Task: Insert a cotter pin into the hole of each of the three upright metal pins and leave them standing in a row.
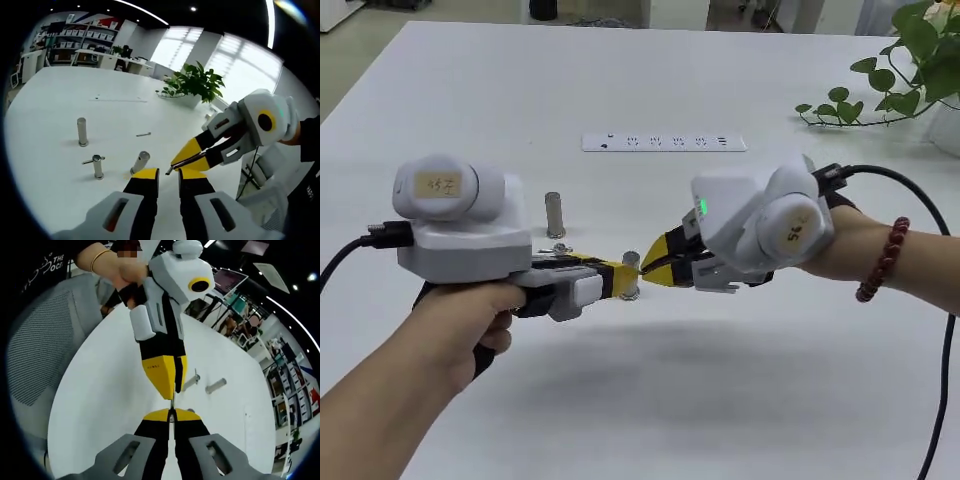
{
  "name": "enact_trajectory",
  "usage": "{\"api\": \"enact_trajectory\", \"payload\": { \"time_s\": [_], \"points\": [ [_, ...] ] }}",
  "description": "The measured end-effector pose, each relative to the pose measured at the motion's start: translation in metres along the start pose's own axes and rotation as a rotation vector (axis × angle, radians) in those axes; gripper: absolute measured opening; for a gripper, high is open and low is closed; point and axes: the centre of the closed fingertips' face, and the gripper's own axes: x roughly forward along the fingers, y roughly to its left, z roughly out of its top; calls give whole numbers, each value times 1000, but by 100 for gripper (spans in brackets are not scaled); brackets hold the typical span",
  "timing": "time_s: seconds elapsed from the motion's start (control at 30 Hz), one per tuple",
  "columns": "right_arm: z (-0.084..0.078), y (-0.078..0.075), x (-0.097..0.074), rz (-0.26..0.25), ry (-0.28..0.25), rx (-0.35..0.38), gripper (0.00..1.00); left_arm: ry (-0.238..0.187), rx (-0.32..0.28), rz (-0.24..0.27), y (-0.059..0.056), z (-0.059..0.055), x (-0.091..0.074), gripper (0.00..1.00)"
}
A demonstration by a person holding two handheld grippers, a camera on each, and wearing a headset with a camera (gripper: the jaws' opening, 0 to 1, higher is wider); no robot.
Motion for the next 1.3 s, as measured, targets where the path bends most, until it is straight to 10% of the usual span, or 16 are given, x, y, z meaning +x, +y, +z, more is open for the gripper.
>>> {"api": "enact_trajectory", "payload": {
  "time_s": [1.3],
  "points": [
    [14, -1, 4, -18, -14, -23, 0, -36, -102, -21, 1, 0, -2, 0]
  ]
}}
